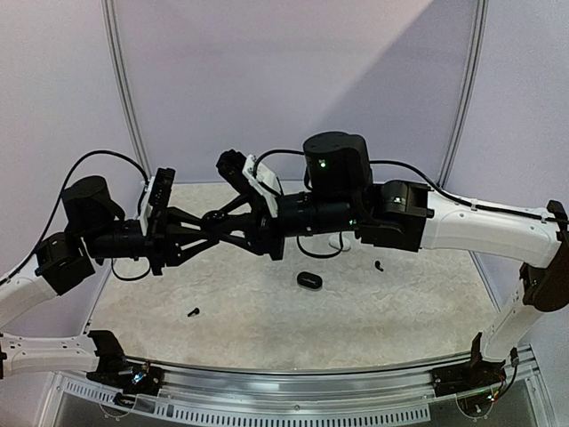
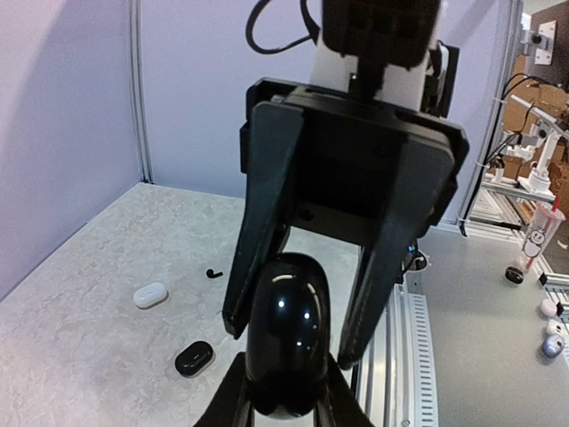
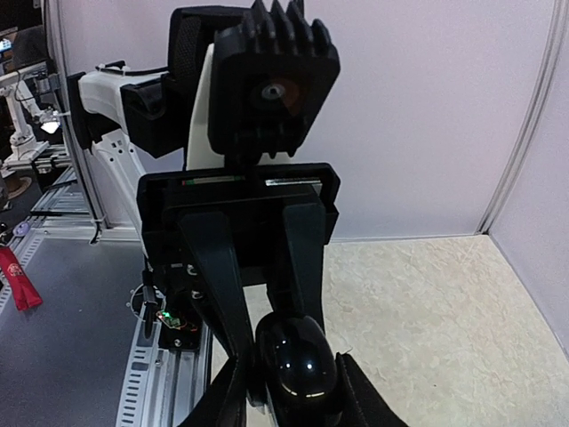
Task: Insert the wireless bluetooth earbuds into the charging case
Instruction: Open the charging case.
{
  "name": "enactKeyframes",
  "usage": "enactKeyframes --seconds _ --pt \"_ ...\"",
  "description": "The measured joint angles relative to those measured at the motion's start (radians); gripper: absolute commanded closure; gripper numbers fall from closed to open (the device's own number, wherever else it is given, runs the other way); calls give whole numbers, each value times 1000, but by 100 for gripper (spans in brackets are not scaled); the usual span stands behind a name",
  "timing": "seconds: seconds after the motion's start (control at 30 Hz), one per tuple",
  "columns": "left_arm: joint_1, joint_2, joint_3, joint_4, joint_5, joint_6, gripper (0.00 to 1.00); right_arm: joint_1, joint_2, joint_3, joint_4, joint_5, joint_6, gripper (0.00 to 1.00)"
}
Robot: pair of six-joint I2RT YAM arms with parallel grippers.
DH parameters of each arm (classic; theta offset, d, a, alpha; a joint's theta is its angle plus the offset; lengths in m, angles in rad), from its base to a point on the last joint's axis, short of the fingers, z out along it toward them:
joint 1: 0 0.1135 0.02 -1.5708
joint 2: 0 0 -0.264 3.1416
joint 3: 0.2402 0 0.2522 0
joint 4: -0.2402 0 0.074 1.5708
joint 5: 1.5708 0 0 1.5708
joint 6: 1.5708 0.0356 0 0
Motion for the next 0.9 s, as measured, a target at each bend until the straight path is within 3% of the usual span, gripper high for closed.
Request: enactKeyframes --seconds 0.53,0.9 --pt "-11 2 25 -98 -60 42 100 36 -5 -32 3 90 -142 59" --pt "-12 2 30 -158 -66 185 100 48 -6 -36 -33 98 -162 60"
